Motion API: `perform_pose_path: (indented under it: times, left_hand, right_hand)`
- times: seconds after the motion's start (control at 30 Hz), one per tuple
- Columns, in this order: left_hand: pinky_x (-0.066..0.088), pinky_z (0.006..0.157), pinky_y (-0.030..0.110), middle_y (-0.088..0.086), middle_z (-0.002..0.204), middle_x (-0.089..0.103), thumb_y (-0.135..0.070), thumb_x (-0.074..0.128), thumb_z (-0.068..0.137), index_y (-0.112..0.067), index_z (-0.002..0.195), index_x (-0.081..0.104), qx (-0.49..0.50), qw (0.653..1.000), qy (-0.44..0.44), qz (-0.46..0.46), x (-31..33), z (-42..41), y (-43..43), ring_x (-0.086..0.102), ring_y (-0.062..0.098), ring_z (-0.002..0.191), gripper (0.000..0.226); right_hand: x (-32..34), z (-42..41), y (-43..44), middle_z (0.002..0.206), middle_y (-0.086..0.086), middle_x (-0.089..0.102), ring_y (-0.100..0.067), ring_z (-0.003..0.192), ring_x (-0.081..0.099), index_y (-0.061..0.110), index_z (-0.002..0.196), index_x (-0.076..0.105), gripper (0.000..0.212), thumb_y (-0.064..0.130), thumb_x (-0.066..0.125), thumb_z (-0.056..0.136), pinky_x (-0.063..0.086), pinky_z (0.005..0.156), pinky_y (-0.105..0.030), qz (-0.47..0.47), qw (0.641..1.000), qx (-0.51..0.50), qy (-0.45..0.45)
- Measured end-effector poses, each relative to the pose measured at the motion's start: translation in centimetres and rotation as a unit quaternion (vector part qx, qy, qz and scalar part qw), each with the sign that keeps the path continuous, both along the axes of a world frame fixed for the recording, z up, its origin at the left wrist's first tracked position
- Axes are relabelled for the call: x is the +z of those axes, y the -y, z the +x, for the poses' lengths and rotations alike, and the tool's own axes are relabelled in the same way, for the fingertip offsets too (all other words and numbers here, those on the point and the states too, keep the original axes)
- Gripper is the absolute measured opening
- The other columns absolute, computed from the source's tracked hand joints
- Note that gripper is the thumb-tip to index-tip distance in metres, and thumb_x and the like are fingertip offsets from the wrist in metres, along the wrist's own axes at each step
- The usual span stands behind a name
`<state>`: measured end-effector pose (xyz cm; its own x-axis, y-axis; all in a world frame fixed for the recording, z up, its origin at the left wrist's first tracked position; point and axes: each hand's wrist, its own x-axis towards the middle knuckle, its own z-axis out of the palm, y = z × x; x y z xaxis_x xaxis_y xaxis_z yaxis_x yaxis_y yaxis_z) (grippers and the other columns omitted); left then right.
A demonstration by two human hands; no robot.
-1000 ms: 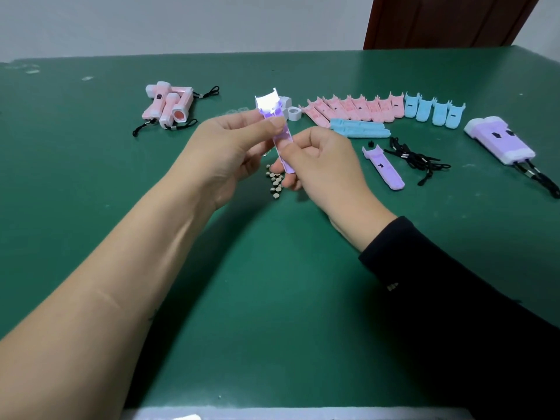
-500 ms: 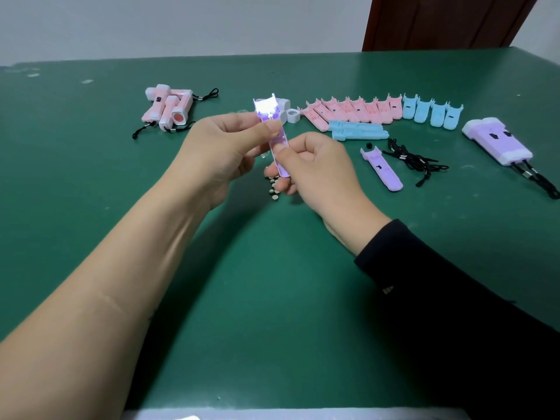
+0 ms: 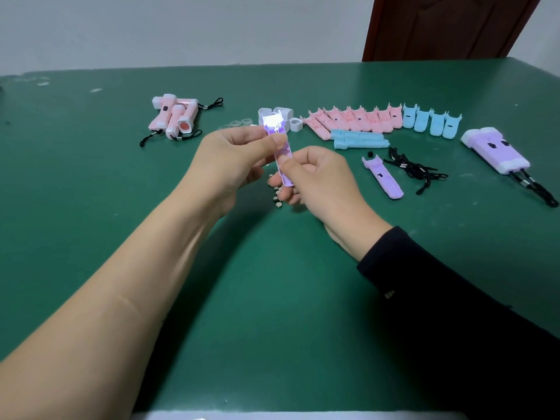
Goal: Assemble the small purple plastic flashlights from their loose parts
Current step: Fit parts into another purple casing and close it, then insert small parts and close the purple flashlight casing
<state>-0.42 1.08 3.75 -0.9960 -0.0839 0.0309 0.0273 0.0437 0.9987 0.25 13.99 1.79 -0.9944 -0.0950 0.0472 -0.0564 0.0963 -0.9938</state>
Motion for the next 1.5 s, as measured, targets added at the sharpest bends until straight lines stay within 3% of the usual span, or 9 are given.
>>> perform_pose_path:
  times: [0.2, 0.33, 0.57, 0.67, 0.83, 1.0, 1.1, 1.2, 1.5]
  left_hand:
    - [0.035, 0.051, 0.014, -0.011, 0.065, 0.068, -0.023, 0.069, 0.089, -0.020, 0.093, 0.067, 0.003, 0.994, 0.056, 0.097, -0.1, -0.5, 0.9, 0.055, -0.002, 0.053, 0.006]
    - [0.036, 0.052, 0.013, -0.010, 0.074, 0.072, -0.022, 0.070, 0.088, -0.021, 0.086, 0.070, 0.038, 0.991, 0.062, 0.115, -0.3, -0.8, 1.5, 0.062, -0.003, 0.060, 0.002]
    - [0.038, 0.053, 0.013, -0.008, 0.078, 0.073, -0.022, 0.071, 0.087, -0.021, 0.084, 0.071, 0.034, 0.993, 0.048, 0.106, -0.2, -0.7, 1.8, 0.064, 0.000, 0.065, 0.003]
    - [0.037, 0.055, 0.015, -0.006, 0.079, 0.073, -0.021, 0.072, 0.086, -0.020, 0.089, 0.071, 0.029, 0.995, 0.038, 0.092, -0.2, -0.6, 1.6, 0.064, 0.000, 0.065, 0.003]
    - [0.035, 0.056, 0.017, -0.007, 0.087, 0.073, -0.025, 0.072, 0.087, -0.023, 0.091, 0.068, -0.013, 0.997, 0.033, 0.064, -0.3, -0.4, 1.2, 0.063, 0.002, 0.071, 0.006]
    - [0.038, 0.063, 0.023, -0.008, 0.089, 0.075, -0.027, 0.074, 0.085, -0.024, 0.101, 0.064, -0.015, 1.000, 0.019, 0.009, -0.3, -0.1, 0.3, 0.067, 0.006, 0.081, 0.019]
    - [0.038, 0.063, 0.025, -0.012, 0.086, 0.074, -0.030, 0.074, 0.084, -0.028, 0.113, 0.061, -0.011, 1.000, 0.003, -0.019, -0.2, 0.2, 0.0, 0.068, 0.006, 0.080, 0.032]
    - [0.038, 0.063, 0.025, -0.010, 0.087, 0.074, -0.032, 0.074, 0.084, -0.027, 0.114, 0.061, -0.014, 1.000, -0.006, -0.021, -0.1, 0.4, -0.1, 0.067, 0.005, 0.076, 0.033]
    - [0.043, 0.060, 0.020, -0.008, 0.084, 0.071, -0.029, 0.070, 0.089, -0.017, 0.114, 0.059, -0.012, 1.000, -0.011, 0.024, 0.4, 0.8, -0.7, 0.065, 0.005, 0.068, 0.030]
  right_hand:
    - [1.6, -2.2, -3.9, 0.089, 0.012, 0.067, -0.003, 0.072, 0.060, 0.022, 0.099, 0.061, 0.031, 0.051, 0.052, 0.092, 0.043, 0.063, -0.022, 0.162, 0.983, -0.073, -0.045]
    - [0.7, -3.7, -8.0, 0.123, -0.012, 0.052, -0.028, 0.109, 0.047, 0.006, 0.124, 0.048, 0.047, 0.038, 0.057, 0.091, 0.041, 0.084, -0.037, 0.484, 0.849, -0.209, -0.047]
    - [0.0, -4.3, -9.1, 0.131, -0.019, 0.046, -0.037, 0.123, 0.040, 0.003, 0.121, 0.052, 0.045, 0.040, 0.052, 0.094, 0.036, 0.096, -0.043, 0.572, 0.795, -0.190, 0.064]
    - [0.2, -4.2, -8.7, 0.112, -0.017, 0.055, -0.034, 0.105, 0.053, 0.000, 0.118, 0.048, 0.041, 0.036, 0.050, 0.096, 0.041, 0.076, -0.036, 0.495, 0.844, -0.206, -0.002]
    - [1.3, -3.3, -5.7, 0.075, 0.003, 0.063, -0.005, 0.047, 0.054, 0.019, 0.096, 0.049, 0.002, 0.020, 0.048, 0.096, 0.041, 0.050, -0.023, 0.152, 0.982, -0.107, -0.045]
    - [1.9, -2.3, -3.6, 0.066, 0.004, 0.041, -0.012, 0.052, 0.032, 0.018, 0.078, 0.044, 0.017, 0.026, 0.046, 0.093, 0.028, 0.055, -0.027, 0.099, 0.995, 0.001, -0.025]
    - [1.7, -2.0, -3.3, 0.088, 0.013, 0.056, 0.001, 0.068, 0.049, 0.026, 0.099, 0.049, 0.003, 0.025, 0.046, 0.099, 0.039, 0.062, -0.016, 0.108, 0.991, -0.001, -0.085]
    - [1.5, -1.4, -3.0, 0.113, 0.010, 0.060, 0.005, 0.093, 0.053, 0.022, 0.118, 0.058, 0.022, 0.019, 0.053, 0.097, 0.039, 0.079, -0.004, 0.105, 0.981, -0.021, -0.161]
    - [1.3, -1.0, -2.4, 0.106, 0.000, 0.070, -0.006, 0.097, 0.066, 0.014, 0.117, 0.065, 0.025, 0.013, 0.061, 0.093, 0.050, 0.089, -0.019, -0.015, 0.993, -0.008, -0.117]
